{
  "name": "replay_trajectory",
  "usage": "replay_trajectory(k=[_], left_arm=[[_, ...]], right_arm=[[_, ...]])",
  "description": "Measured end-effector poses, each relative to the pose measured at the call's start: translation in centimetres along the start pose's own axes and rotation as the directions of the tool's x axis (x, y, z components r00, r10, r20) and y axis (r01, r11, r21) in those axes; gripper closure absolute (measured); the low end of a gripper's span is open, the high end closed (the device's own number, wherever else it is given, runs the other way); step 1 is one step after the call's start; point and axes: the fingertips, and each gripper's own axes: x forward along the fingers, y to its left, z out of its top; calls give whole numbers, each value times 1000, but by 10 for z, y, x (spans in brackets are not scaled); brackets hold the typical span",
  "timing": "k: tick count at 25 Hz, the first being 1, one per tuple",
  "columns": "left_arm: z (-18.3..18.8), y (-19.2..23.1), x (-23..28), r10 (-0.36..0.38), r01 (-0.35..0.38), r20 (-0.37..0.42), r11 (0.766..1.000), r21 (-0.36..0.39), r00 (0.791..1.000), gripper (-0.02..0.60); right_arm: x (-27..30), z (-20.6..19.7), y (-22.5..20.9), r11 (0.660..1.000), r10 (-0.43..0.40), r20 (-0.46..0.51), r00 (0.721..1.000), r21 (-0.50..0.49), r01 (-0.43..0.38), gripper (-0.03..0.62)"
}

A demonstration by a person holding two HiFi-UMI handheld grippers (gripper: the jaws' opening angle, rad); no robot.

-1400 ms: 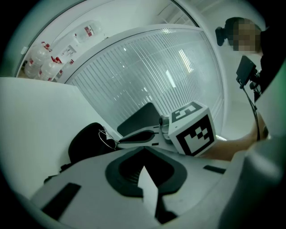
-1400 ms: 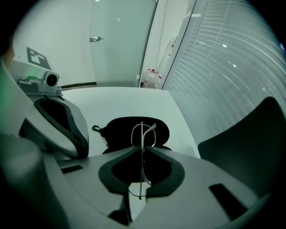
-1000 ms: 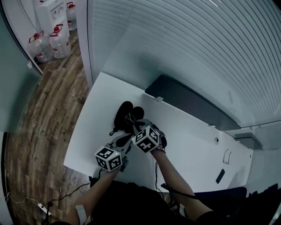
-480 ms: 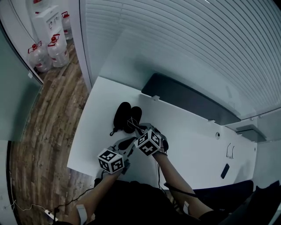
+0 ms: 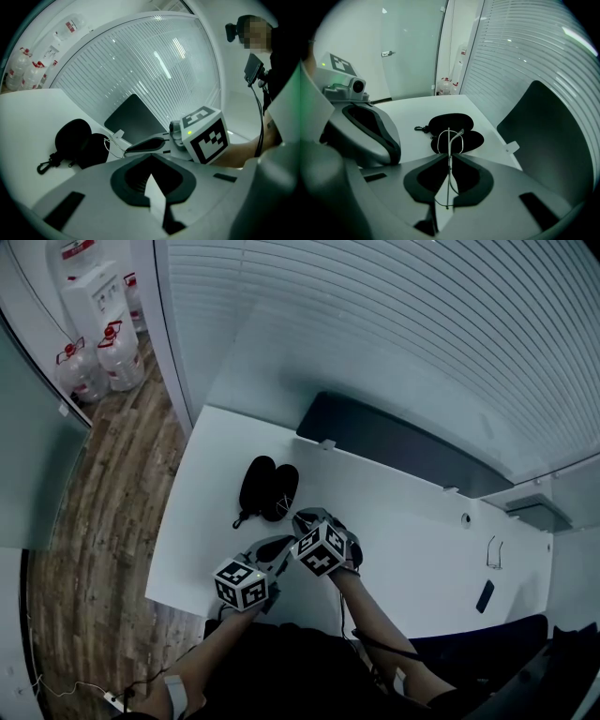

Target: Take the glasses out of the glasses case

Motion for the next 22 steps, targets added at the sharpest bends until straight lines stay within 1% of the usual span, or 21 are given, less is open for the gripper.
replay_trajectory(k=[6,22], left_arm=[[-12,-4,3,-16,16,-39,1000,7,999,575],[-40,-5,12,-44,43,-134,999,-7,990,574]], right_arm=[[-1,-14,4,1000,5,-22,1000,18,-5,557],[8,-48,12,998,35,-85,996,61,-29,557]])
